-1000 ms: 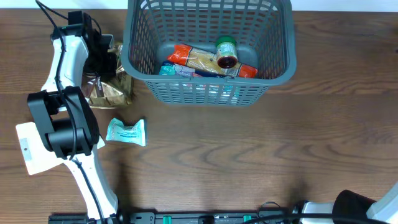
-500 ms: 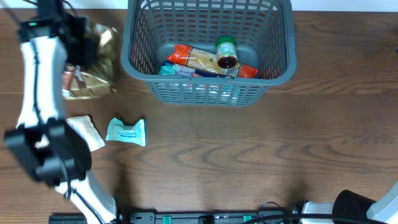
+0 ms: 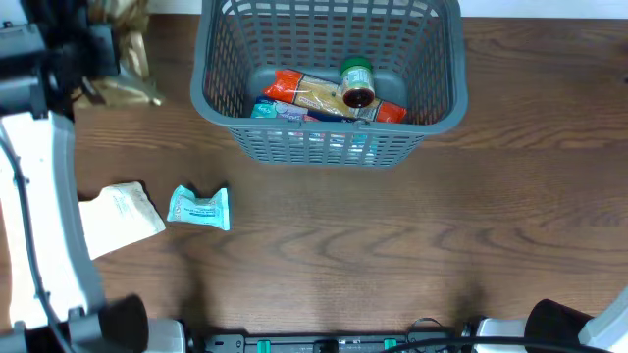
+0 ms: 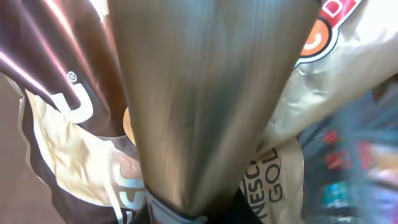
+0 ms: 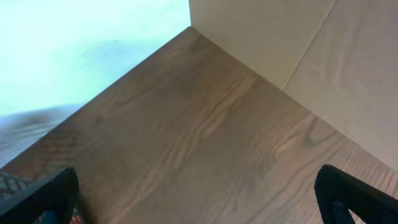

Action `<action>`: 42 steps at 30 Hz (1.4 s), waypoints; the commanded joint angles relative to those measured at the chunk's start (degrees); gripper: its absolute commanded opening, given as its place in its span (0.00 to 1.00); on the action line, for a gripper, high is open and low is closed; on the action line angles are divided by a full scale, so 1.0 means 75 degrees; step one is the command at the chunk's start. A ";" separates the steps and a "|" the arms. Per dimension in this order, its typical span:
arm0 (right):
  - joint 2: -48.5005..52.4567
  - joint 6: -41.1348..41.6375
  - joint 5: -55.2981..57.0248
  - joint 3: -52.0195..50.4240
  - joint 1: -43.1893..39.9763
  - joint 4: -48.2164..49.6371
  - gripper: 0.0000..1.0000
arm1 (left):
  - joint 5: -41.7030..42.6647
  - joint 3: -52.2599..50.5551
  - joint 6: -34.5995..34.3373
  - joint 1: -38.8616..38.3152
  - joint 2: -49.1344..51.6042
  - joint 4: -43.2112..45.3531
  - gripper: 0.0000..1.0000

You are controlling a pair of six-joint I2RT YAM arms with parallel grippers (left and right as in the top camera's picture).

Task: Pack container
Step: 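Carry the coffee bag with the left gripper and drop it into the basket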

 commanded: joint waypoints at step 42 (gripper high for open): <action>0.0038 0.0102 0.0003 0.0003 -0.0061 -0.0015 0.99 | 0.1510 0.1172 -0.0498 -0.3771 0.2334 0.0504 0.06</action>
